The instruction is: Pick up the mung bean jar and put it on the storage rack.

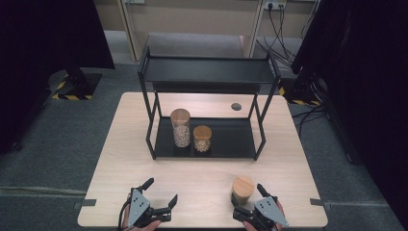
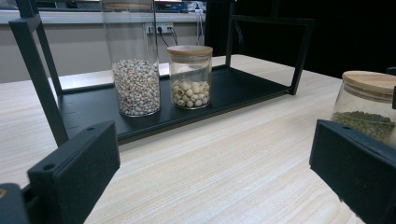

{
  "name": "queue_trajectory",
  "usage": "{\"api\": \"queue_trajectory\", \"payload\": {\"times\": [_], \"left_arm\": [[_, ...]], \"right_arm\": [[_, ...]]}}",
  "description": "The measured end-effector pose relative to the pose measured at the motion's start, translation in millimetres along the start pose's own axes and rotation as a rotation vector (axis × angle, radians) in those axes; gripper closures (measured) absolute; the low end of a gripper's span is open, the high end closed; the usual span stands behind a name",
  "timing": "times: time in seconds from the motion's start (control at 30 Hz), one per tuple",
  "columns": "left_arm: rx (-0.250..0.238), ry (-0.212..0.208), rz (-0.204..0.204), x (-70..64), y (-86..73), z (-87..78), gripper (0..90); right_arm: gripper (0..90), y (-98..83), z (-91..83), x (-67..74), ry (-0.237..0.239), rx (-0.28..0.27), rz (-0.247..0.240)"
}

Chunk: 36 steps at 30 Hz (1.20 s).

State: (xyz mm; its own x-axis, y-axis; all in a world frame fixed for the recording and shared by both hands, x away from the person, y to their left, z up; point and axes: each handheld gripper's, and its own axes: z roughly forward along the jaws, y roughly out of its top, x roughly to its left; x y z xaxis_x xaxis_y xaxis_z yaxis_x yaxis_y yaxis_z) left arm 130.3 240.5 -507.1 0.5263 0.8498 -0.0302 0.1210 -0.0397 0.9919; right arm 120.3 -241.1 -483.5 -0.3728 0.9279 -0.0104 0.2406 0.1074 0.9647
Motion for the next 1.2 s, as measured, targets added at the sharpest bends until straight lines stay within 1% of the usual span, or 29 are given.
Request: {"api": "queue_trajectory", "payload": {"times": [0.33,0.47,0.57,0.67,0.77,0.83,0.93,1.0,1.1,1.2], "left_arm": [[0.0,-0.001,0.001,-0.2,0.0,0.1,1.2],[0.001,-0.002,0.002,-0.2,-0.1,0.3,1.2],[0.0,-0.001,0.002,-0.1,0.0,0.1,1.2],[0.0,-0.001,0.003,0.0,0.0,0.1,1.2],[0.0,-0.002,0.004,0.0,0.1,0.1,1.2],[-0.001,-0.002,0.004,0.0,0.0,0.1,1.2],[-0.001,-0.002,0.003,0.0,0.0,0.1,1.2],[-0.001,-0.002,0.004,0.1,0.1,0.0,1.2],[-0.001,-0.002,0.003,0.2,0.1,-0.1,1.2],[-0.002,-0.002,0.003,0.4,0.1,-0.1,1.2]], "right_arm": [[5.4,-1.9,7.0,1.3,-0.013,0.003,-0.005],[6.8,-1.1,10.2,2.0,-0.016,0.015,-0.007],[9.7,-0.1,12.9,0.2,-0.009,0.028,0.007],[14.5,0.5,14.9,-1.8,-0.004,0.037,0.009],[16.7,1.2,15.8,-4.1,0.006,0.047,0.02],[19.0,1.2,15.8,-3.9,0.009,0.047,0.014],[24.2,1.0,16.9,-6.3,0.028,0.055,0.024],[24.9,1.3,16.5,-4.9,0.024,0.053,0.012],[25.1,1.1,16.2,-4.3,0.022,0.051,0.014],[25.2,1.0,14.8,-5.9,0.028,0.045,0.038]]}}
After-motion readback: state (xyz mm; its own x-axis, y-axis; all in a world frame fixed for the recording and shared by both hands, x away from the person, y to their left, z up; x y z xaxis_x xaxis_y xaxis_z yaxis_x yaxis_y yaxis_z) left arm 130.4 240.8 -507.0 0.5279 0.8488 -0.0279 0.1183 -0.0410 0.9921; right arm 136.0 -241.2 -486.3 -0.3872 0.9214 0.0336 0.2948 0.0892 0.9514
